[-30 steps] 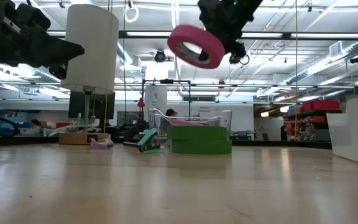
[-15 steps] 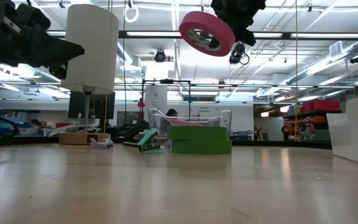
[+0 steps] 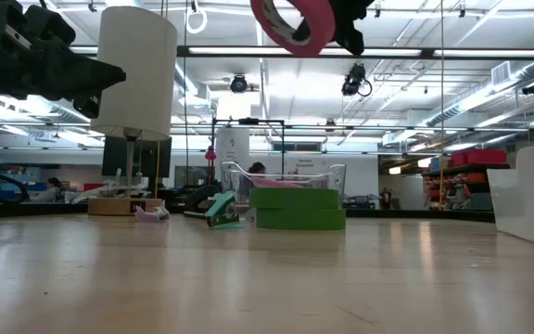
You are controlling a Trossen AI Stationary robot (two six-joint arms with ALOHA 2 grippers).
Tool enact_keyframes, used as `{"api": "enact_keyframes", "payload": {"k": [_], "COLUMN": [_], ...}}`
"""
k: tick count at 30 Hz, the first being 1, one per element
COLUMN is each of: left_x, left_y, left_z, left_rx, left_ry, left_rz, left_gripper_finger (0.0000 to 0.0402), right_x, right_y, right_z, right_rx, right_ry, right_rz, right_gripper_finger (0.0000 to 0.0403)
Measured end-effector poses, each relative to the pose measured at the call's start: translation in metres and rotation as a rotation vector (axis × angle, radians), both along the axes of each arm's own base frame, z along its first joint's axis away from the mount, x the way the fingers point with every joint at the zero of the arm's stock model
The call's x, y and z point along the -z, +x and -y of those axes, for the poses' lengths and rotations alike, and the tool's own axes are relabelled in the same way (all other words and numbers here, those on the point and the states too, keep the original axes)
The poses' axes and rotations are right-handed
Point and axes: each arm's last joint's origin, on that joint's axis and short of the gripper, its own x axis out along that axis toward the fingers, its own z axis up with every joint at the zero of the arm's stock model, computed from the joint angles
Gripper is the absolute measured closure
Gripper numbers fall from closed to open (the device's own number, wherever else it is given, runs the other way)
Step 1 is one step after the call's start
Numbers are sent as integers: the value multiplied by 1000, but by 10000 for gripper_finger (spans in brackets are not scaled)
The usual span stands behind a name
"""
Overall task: Pick and place Stapler, Stapler remover, tape
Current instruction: Put the pink tape into the bottom transparent bin
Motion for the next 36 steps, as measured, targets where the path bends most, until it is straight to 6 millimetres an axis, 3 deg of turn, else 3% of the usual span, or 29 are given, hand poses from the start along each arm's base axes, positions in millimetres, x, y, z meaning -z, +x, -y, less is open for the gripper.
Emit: {"api": "enact_keyframes", "payload": {"k": [10, 23, 36], "left_x": [0, 0, 0], "left_y": [0, 0, 0], "left_z": [0, 0, 0], "left_rx": [0, 0, 0], "left_ry": [0, 0, 0], "left_rz": [0, 0, 0], "left_gripper_finger": [372, 372, 372], "right_x": [-1, -18, -21], "right_y": [1, 12, 13], "right_z": [-4, -3, -4], "right_rx": [10, -14, -75], "right_ry": [-34, -84, -237], "right_rz": [8, 215, 219], "right_gripper_finger": [348, 348, 348]}}
